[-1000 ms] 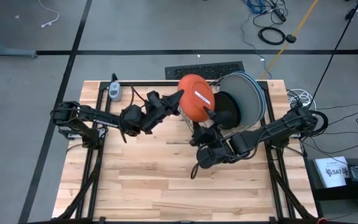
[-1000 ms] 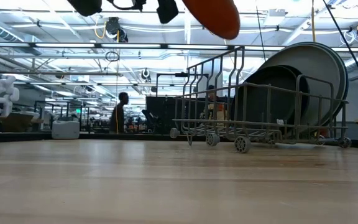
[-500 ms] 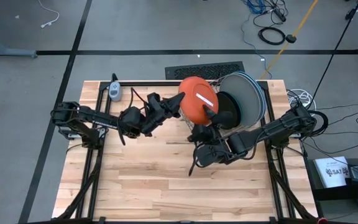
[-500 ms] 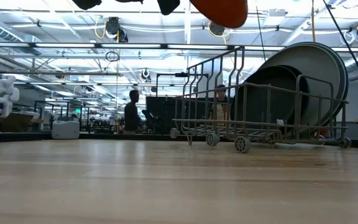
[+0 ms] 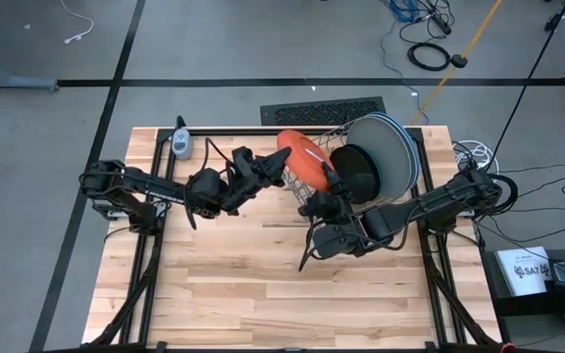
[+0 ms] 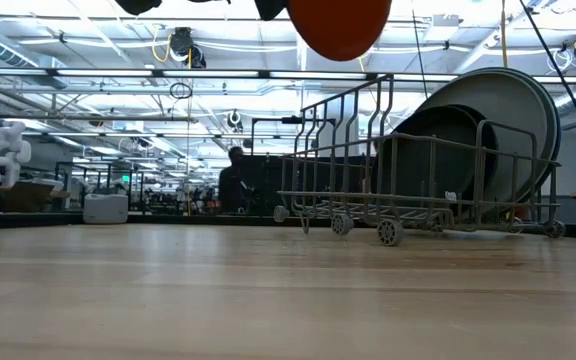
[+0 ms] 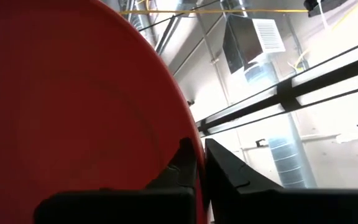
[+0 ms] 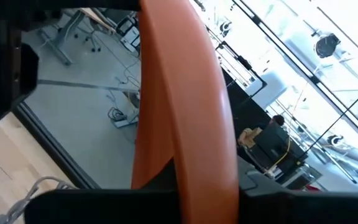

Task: Sort dishes
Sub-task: Put the orange plate in the dish rack

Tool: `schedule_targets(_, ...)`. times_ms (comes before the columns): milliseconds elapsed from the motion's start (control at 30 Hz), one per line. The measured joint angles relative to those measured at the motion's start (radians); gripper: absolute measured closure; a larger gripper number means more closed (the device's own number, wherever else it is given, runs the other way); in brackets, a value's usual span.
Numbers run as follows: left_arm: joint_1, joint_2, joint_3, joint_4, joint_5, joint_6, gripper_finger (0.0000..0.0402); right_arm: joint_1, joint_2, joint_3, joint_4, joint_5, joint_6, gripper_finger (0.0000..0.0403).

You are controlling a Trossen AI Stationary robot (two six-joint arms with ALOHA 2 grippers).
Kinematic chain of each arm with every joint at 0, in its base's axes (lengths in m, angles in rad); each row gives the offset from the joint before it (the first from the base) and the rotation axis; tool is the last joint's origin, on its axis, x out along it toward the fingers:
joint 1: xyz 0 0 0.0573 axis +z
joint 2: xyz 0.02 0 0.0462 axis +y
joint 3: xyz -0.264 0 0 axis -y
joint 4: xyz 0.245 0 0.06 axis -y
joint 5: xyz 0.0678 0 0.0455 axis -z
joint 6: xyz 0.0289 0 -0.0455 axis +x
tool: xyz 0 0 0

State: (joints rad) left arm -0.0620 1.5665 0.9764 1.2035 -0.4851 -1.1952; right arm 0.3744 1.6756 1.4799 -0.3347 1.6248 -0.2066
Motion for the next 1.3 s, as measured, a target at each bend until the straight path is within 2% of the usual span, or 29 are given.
schedule_targets(133,0.000,0.000,0.000,0.010,0.036,0.024,0.0356,0.006,0.000,0.000,0.004,-0.005,0.022,0.0378)
schedule_targets(367,0.004,-0.001,-0.049,0.023,0.141,0.067,0.0243,0.026,0.002,0.000,0.018,-0.039,0.019,0.0378)
schedule_targets(500,0.037,-0.014,-0.111,0.030,0.300,0.052,0.0199,0.036,-0.009,-0.002,0.008,-0.082,0.029,0.0378)
schedule_targets(633,0.066,-0.025,-0.156,0.091,0.477,0.053,0.0190,0.037,-0.017,-0.002,0.010,-0.104,0.045,0.0378)
schedule_targets(867,0.050,-0.053,-0.222,0.115,0.622,0.109,0.0189,0.004,-0.039,-0.002,0.000,-0.076,0.053,0.0378)
schedule_targets(1033,0.039,-0.072,-0.285,0.131,0.763,0.160,0.0189,-0.023,-0.067,-0.002,-0.053,-0.067,0.073,0.0378)
schedule_targets(1133,0.017,-0.089,-0.335,0.191,0.803,0.188,0.0189,-0.032,-0.095,-0.002,-0.129,-0.062,0.166,0.0378)
schedule_targets(1267,0.002,-0.131,-0.421,0.306,0.798,0.216,0.0189,-0.036,-0.117,0.000,-0.323,-0.065,0.412,0.0378)
schedule_targets(1300,0.008,-0.145,-0.439,0.332,0.797,0.217,0.0189,-0.040,-0.118,0.000,-0.388,-0.095,0.484,0.0378)
